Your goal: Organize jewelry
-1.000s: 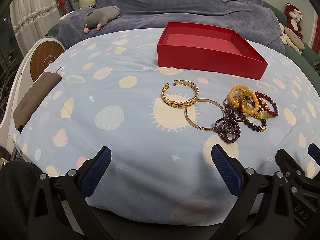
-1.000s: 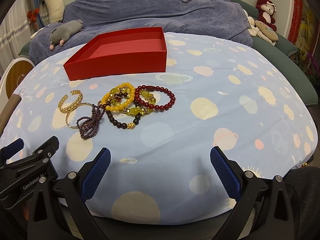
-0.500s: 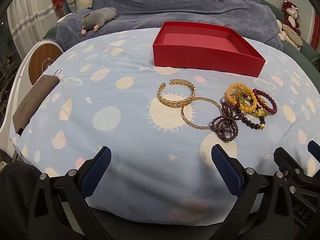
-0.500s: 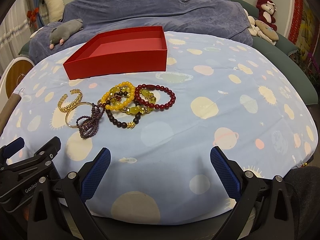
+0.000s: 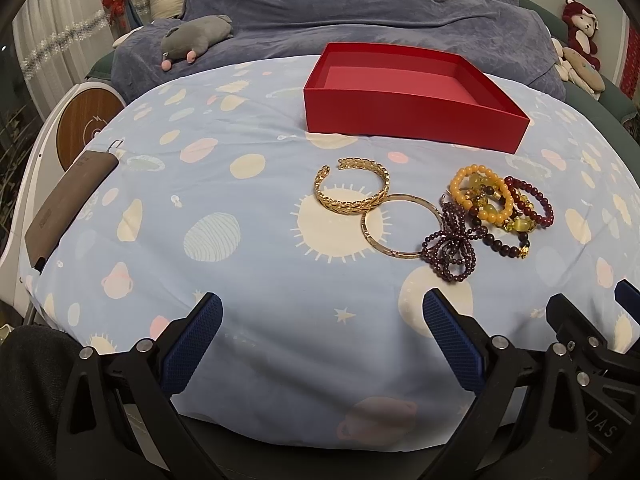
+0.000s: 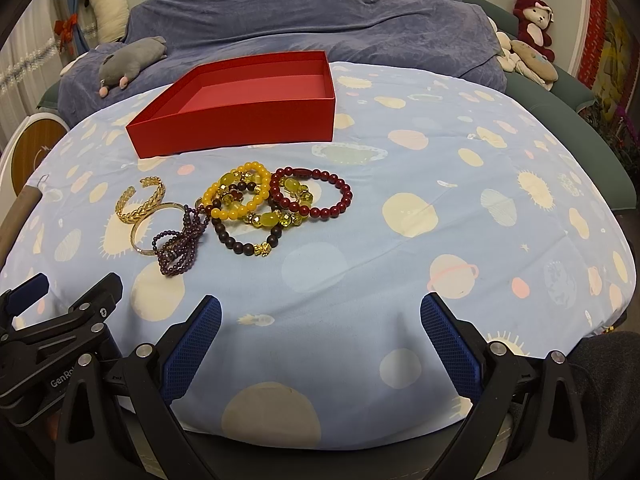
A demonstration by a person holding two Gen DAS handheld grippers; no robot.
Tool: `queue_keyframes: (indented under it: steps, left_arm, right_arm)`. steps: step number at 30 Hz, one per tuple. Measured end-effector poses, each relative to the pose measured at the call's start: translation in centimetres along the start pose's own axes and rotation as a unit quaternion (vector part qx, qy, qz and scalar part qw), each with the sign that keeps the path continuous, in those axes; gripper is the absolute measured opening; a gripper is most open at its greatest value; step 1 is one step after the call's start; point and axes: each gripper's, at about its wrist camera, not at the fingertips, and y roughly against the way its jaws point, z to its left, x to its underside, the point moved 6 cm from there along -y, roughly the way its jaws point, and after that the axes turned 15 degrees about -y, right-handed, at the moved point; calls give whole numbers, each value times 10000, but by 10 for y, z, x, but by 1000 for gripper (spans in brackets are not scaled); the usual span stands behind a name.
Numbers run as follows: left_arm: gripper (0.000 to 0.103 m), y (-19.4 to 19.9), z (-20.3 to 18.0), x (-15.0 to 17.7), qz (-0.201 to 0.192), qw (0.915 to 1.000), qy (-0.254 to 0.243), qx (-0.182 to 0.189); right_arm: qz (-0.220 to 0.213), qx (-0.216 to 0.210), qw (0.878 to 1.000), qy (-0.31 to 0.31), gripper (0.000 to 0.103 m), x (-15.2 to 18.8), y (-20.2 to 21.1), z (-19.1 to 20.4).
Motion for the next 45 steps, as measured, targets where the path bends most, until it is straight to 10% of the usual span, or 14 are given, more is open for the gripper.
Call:
queue_keyframes:
  steps: [32,45]
  left_arm:
    - [96,-58,17,-56,305,9986,346,273]
    - [55,-72,12,-70,144,9975,307,627]
  right_arm:
    - [120,83,9995,-281,96,-29,-12,-10]
    - [246,35,9993,-279,96,-37,-27,-2]
